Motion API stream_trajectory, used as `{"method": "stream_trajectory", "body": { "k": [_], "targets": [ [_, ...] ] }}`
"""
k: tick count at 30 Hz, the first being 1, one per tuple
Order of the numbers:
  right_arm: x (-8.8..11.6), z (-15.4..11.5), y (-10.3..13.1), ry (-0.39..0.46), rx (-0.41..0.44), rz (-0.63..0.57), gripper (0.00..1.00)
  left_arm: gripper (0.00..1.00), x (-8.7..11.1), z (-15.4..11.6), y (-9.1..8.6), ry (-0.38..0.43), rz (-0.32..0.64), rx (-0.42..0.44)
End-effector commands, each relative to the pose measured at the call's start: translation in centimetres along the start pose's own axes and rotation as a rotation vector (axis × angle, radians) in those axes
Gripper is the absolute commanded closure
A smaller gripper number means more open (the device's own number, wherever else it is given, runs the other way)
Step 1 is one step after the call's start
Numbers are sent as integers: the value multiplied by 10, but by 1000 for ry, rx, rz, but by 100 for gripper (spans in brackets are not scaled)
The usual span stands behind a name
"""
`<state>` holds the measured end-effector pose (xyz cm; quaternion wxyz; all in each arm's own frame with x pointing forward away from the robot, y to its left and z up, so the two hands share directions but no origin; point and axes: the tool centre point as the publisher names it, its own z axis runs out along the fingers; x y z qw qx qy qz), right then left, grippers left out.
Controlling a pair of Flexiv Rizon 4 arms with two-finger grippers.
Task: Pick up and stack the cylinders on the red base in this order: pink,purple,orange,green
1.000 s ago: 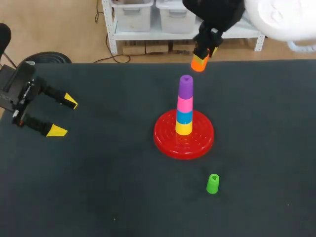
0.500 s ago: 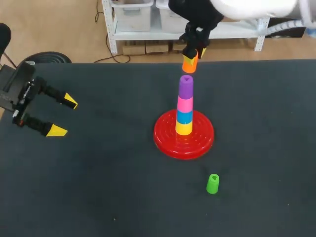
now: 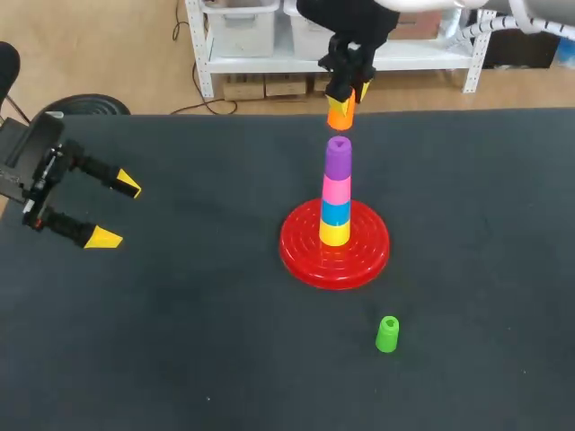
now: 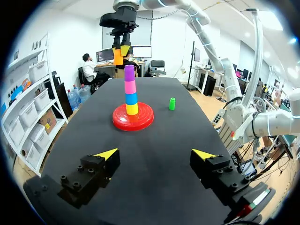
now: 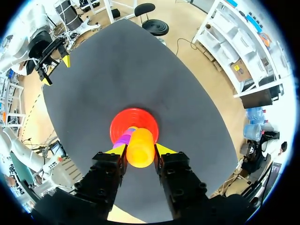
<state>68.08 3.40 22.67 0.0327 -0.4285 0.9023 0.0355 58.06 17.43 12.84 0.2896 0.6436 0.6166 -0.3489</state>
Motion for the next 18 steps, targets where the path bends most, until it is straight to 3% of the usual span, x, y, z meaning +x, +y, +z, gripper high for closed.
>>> {"method": "stream_trajectory", "body": {
  "k": [1, 18],
  "targets": [
    [8, -5, 8, -4, -2, -8, 100, 0, 1, 1, 0, -1, 3, -1],
    [20, -2, 31, 56, -41, -24, 100, 0, 1, 1, 0, -1, 3, -1]
  ]
}}
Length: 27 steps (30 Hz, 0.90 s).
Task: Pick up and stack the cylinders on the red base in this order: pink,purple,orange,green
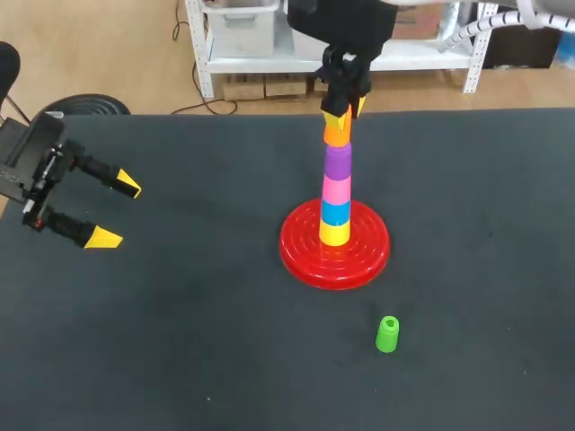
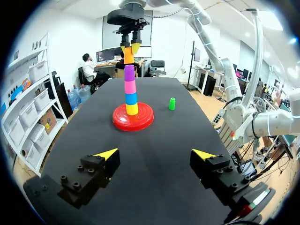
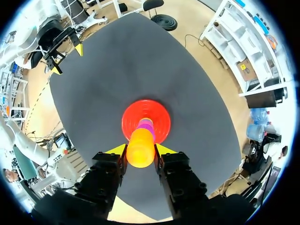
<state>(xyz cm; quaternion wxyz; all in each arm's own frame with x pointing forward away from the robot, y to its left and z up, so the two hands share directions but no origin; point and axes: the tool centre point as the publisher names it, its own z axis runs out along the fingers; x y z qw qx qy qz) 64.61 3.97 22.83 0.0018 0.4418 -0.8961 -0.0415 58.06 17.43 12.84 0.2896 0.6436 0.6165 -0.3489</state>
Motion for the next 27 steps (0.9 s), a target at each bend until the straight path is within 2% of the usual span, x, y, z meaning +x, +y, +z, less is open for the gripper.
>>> {"method": "stream_trajectory", "body": {
  "k": [1, 10, 17, 27],
  "targets": [
    [3, 0, 2, -2, 2, 3, 100, 0, 1, 1, 0, -1, 3, -1],
    [15, -6, 9, -7, 7, -1, 100, 0, 1, 1, 0, -1, 3, -1],
    [22, 0, 13, 1, -13, -7, 100, 0, 1, 1, 0, -1, 3, -1],
    [17, 10, 4, -18, -11, -7, 100, 0, 1, 1, 0, -1, 3, -1]
  ]
}}
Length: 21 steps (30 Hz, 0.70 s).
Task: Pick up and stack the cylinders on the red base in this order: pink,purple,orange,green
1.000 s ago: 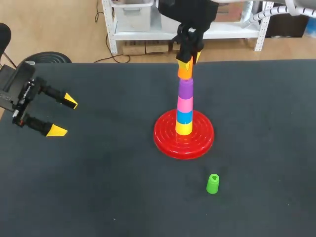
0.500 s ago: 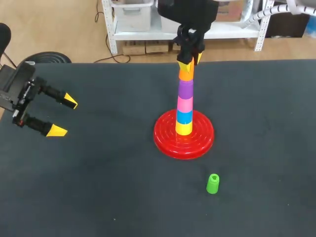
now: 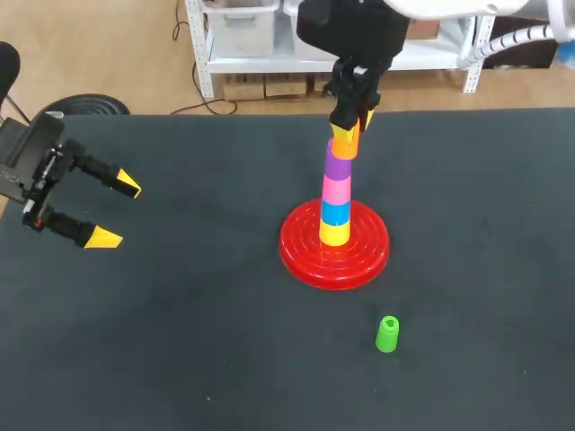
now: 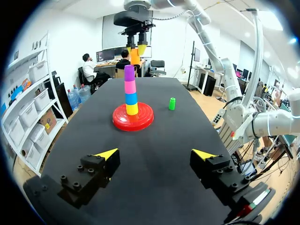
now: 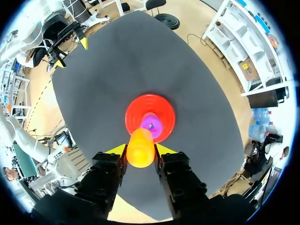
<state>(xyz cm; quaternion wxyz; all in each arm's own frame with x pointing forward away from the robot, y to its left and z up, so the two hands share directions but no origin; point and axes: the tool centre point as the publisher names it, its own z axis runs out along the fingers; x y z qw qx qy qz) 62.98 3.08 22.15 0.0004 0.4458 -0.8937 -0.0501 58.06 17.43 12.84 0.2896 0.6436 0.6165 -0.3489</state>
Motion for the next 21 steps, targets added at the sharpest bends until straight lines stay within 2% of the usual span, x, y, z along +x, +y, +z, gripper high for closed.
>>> {"method": "stream_trajectory", "body": {
  "k": [1, 9, 21],
  "targets": [
    [0, 3, -4, -9, 3, 3, 100, 0, 1, 1, 0, -1, 3, -1],
    [-4, 3, -14, -24, 7, 14, 100, 0, 1, 1, 0, -1, 3, -1],
    [-14, 2, -14, -28, 10, -4, 100, 0, 1, 1, 0, -1, 3, -1]
  ]
}}
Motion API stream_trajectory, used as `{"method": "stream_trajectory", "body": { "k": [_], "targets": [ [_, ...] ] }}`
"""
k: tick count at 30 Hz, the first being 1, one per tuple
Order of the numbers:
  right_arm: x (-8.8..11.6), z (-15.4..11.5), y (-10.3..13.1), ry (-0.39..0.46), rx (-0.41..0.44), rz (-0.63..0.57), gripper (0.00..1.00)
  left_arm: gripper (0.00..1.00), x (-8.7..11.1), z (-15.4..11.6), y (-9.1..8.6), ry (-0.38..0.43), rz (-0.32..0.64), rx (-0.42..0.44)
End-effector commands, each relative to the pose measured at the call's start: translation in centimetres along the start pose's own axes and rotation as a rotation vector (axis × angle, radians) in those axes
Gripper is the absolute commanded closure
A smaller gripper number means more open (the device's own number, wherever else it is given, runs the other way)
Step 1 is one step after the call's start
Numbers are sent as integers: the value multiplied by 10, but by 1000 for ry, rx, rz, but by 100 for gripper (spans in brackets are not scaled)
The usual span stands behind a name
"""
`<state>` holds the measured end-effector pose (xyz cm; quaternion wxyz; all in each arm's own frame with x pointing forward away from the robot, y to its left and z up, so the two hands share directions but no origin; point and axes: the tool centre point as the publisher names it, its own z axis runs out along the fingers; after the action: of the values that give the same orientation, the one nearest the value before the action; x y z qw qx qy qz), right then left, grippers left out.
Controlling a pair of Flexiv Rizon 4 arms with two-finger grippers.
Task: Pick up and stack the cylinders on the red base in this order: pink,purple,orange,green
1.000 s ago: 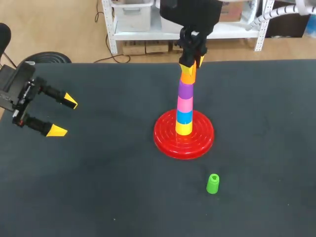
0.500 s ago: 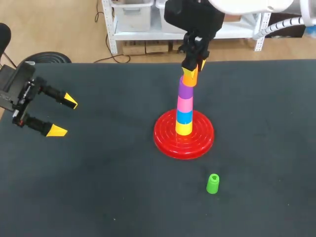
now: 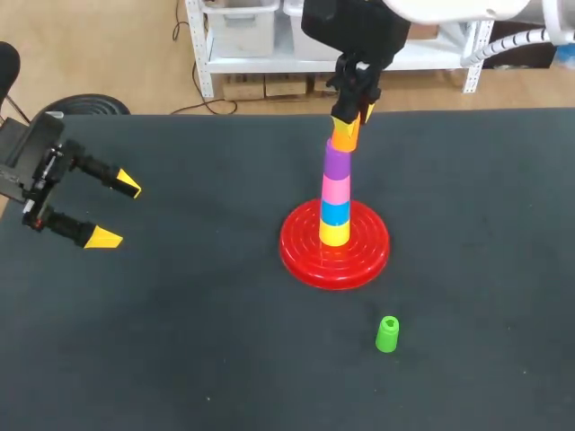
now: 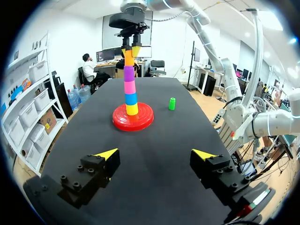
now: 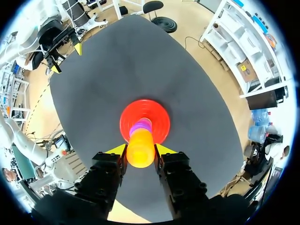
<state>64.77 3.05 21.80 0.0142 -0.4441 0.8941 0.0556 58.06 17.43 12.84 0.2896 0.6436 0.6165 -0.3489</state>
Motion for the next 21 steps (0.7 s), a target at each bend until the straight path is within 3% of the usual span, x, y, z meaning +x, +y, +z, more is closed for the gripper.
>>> {"method": "stream_trajectory", "body": {
  "k": [1, 21],
  "targets": [
    [-4, -1, 2, 2, 10, -7, 100, 0, 1, 1, 0, -1, 3, -1],
    [1, 2, 2, 34, 1, 6, 100, 0, 1, 1, 0, -1, 3, -1]
  ]
}}
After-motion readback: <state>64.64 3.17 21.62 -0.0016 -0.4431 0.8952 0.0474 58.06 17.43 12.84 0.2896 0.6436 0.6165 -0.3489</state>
